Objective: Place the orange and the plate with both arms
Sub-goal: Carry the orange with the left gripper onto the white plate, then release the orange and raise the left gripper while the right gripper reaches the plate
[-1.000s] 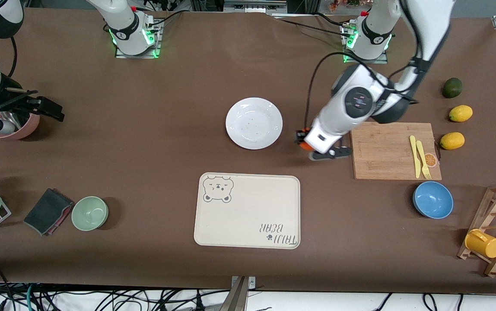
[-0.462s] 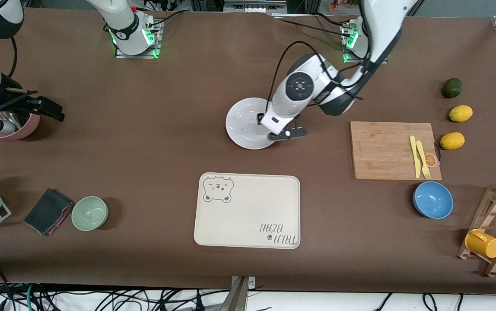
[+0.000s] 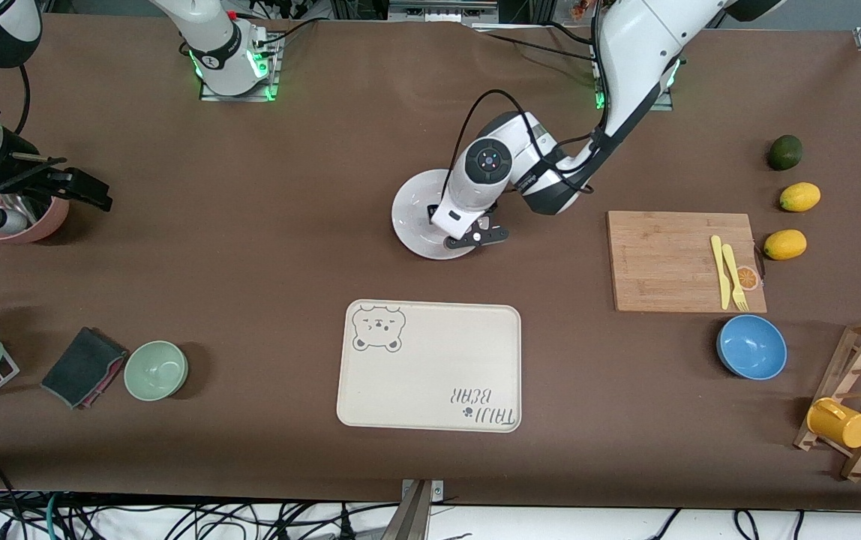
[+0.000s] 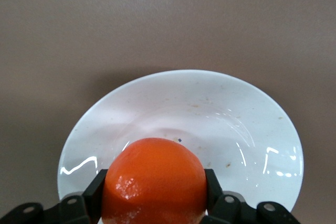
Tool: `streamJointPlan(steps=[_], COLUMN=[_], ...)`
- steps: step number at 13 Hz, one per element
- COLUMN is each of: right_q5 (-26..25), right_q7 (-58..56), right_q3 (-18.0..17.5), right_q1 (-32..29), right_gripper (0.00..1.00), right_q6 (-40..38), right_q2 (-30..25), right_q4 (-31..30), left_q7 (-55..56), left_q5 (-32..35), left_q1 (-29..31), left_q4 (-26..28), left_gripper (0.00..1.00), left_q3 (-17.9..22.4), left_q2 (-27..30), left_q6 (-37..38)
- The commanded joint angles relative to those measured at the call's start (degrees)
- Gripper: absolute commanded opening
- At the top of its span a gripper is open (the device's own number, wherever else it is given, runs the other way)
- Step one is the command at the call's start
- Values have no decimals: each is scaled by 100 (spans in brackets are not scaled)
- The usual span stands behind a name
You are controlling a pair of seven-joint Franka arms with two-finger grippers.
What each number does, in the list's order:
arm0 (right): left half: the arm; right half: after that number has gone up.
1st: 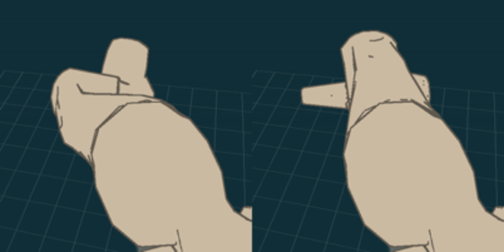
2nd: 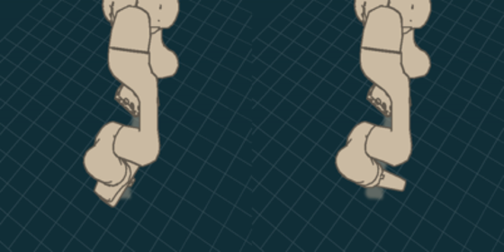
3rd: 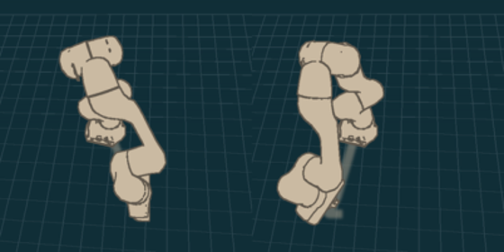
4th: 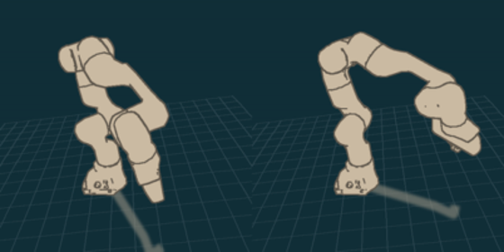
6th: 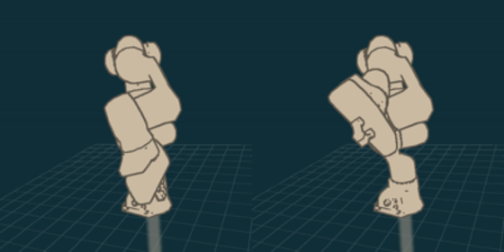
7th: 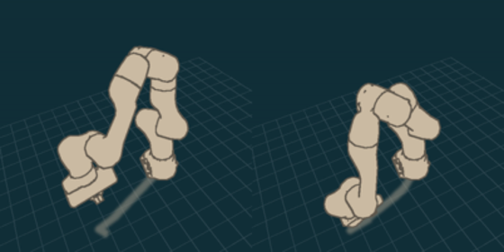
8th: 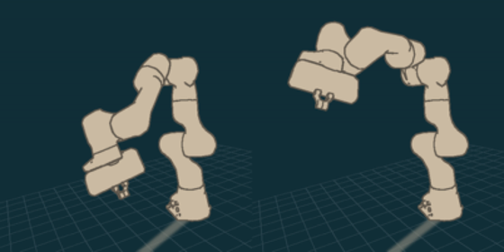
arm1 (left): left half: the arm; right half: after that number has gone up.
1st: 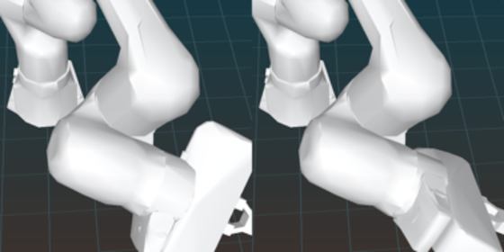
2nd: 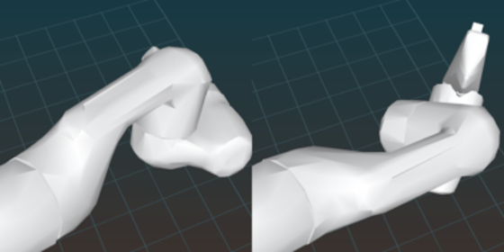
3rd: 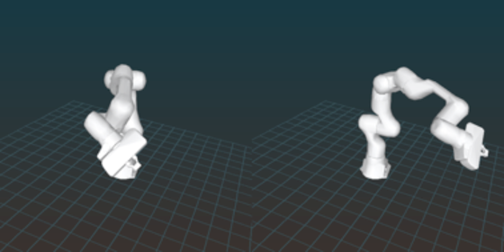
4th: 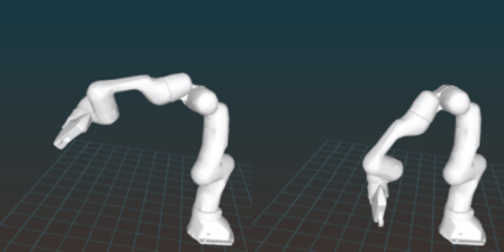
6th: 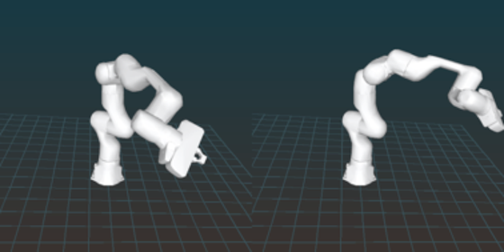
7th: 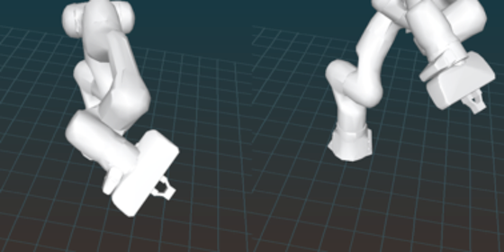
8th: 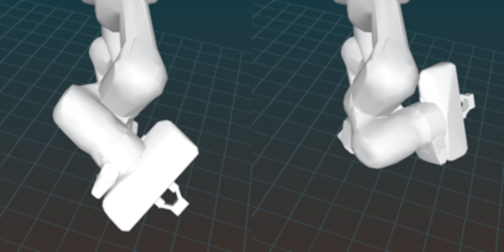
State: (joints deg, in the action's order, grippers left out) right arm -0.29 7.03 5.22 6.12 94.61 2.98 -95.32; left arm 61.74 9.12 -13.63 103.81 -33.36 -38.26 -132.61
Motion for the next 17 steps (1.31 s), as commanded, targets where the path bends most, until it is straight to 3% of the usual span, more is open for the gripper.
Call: streamJointPlan(steps=[1, 2, 3, 7, 10, 12, 15, 17], right_q5=[99, 230, 327, 389, 1352, 1540, 2189, 2847], right_q7=[-43, -43, -52, -52, -52, -43, -209, -735], right_q3=[-21, -21, -30, -73, -135, -292, -548, -592], right_q1=[-15, -23, -15, 29, 91, 178, 187, 187], right_gripper=[100, 100, 100, 100, 100, 100, 100, 100], right_q6=[-30, -39, -39, -188, -539, -531, -207, 196], right_q2=[18, 53, 62, 167, 518, 746, 940, 1020], right_q4=[-13, -21, -21, -30, -56, -65, -336, -853], left_q7=[145, 154, 172, 224, 163, 137, -431, -1074], left_q5=[196, 196, 204, 204, 204, 204, 178, 195], left_q1=[-227, -245, -237, -210, 122, 474, 1124, 1510], left_q4=[-230, -230, -221, -230, -265, -265, -379, -755], left_gripper=[45, 89, 100, 100, 100, 100, 100, 100], left_q3=[128, 137, 137, 137, 119, 102, 84, 84], left_q2=[-147, -138, -138, -85, 291, 660, 1127, 1233], left_q6=[24, 24, 24, 112, 549, 788, 1278, 1867])
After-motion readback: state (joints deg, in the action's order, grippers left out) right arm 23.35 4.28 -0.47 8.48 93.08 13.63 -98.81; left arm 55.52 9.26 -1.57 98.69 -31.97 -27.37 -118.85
